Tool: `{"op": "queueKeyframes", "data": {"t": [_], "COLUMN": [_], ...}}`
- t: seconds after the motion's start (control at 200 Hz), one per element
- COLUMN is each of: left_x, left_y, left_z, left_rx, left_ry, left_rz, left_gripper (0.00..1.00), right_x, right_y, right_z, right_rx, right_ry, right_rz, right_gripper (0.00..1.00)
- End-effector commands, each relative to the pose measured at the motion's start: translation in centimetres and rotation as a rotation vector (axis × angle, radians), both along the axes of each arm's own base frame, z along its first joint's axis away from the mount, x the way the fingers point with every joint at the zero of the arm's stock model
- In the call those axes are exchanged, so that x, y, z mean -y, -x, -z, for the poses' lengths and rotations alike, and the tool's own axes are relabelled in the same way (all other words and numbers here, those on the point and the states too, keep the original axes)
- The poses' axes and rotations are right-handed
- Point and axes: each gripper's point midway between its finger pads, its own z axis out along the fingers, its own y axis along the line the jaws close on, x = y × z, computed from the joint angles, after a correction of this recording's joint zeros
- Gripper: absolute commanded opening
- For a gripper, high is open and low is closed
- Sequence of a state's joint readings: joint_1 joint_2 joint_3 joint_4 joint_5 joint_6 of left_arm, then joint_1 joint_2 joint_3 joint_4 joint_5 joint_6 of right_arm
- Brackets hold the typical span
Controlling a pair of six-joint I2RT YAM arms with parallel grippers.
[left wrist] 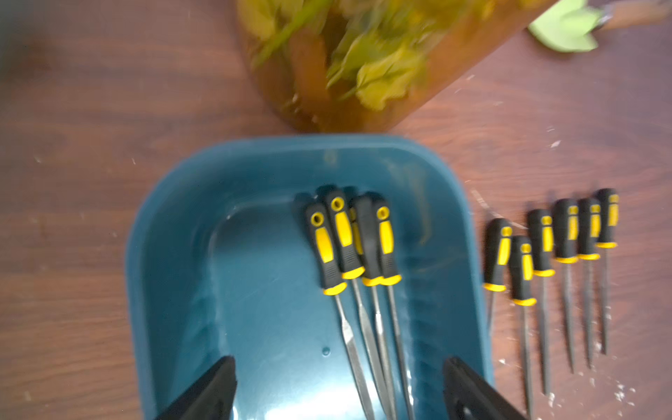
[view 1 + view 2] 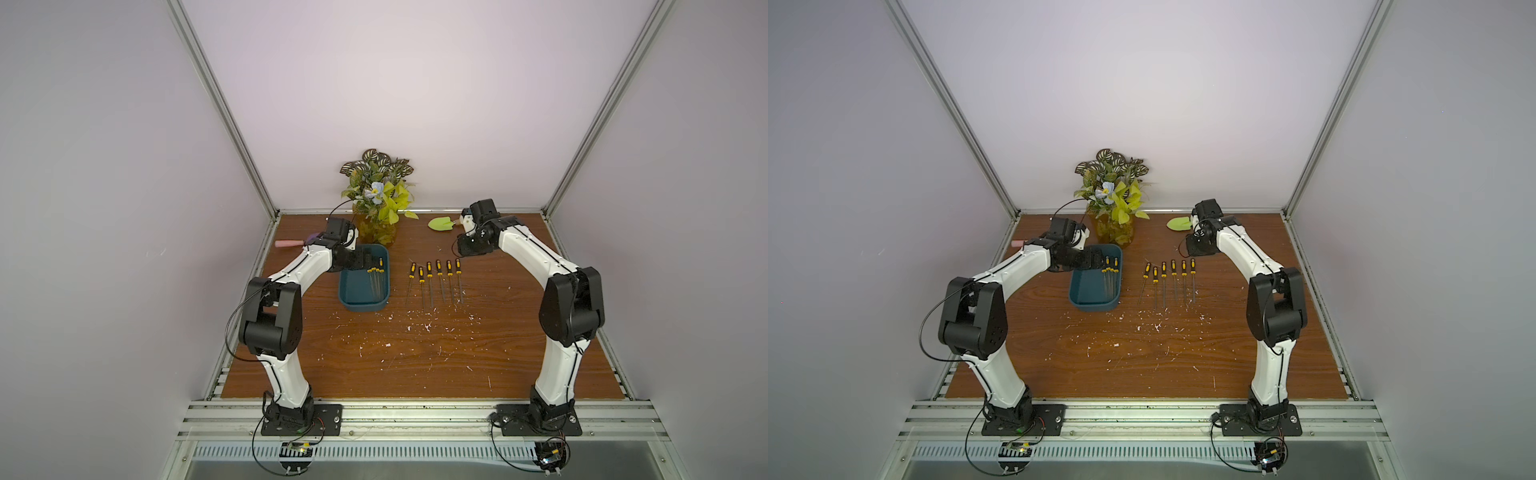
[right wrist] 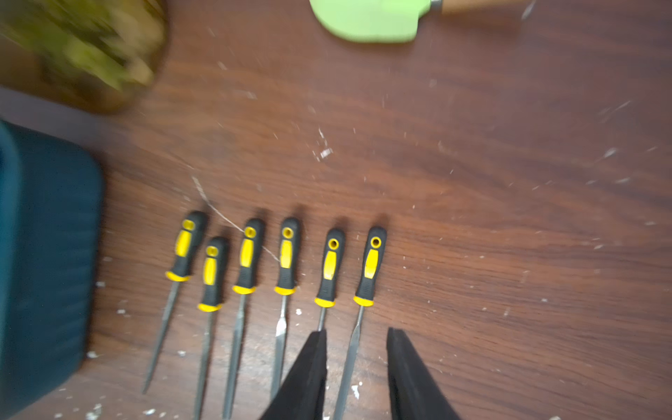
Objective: Take the file tool out of the storage box
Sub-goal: Pick up the file tool from the storage box.
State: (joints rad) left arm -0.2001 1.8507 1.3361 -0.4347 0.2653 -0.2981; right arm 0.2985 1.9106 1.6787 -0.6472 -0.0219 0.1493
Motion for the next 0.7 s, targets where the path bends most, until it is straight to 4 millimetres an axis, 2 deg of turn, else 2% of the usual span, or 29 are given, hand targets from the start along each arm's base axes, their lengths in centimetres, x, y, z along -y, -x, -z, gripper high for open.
{"op": "queueKeyframes", "data": {"t": [0.0, 0.205, 0.39, 0.4, 0.43, 0.696], "left_x": [0.0, 0.2, -0.1, 0.0, 0.0, -0.1], "left_y": [-0.7, -2.3, -2.3, -3.1, -3.4, -3.6], "left_z": [0.6, 2.4, 4.4, 3.6, 3.4, 4.8], "left_rx": [-0.018, -0.038, -0.076, -0.053, -0.045, -0.066], "left_ry": [-0.044, -0.075, -0.115, -0.111, -0.113, -0.134], "left_rz": [-0.031, -0.048, -0.054, -0.057, -0.058, -0.061], "left_gripper": [0.8, 0.69, 0.67, 0.66, 0.64, 0.62], "right_x": [0.7, 1.2, 1.8, 1.8, 2.0, 2.3], "right_y": [0.4, 1.3, 1.7, 1.6, 1.6, 1.7], "right_z": [-0.6, 0.5, 0.8, 0.8, 0.8, 1.0], "right_rx": [0.009, -0.008, -0.015, -0.014, -0.015, -0.021], "right_ry": [-0.002, -0.015, -0.02, -0.019, -0.022, -0.026], "right_rz": [0.027, 0.032, 0.039, 0.039, 0.042, 0.044], "right_gripper": [0.34, 0.34, 0.34, 0.34, 0.34, 0.34]}}
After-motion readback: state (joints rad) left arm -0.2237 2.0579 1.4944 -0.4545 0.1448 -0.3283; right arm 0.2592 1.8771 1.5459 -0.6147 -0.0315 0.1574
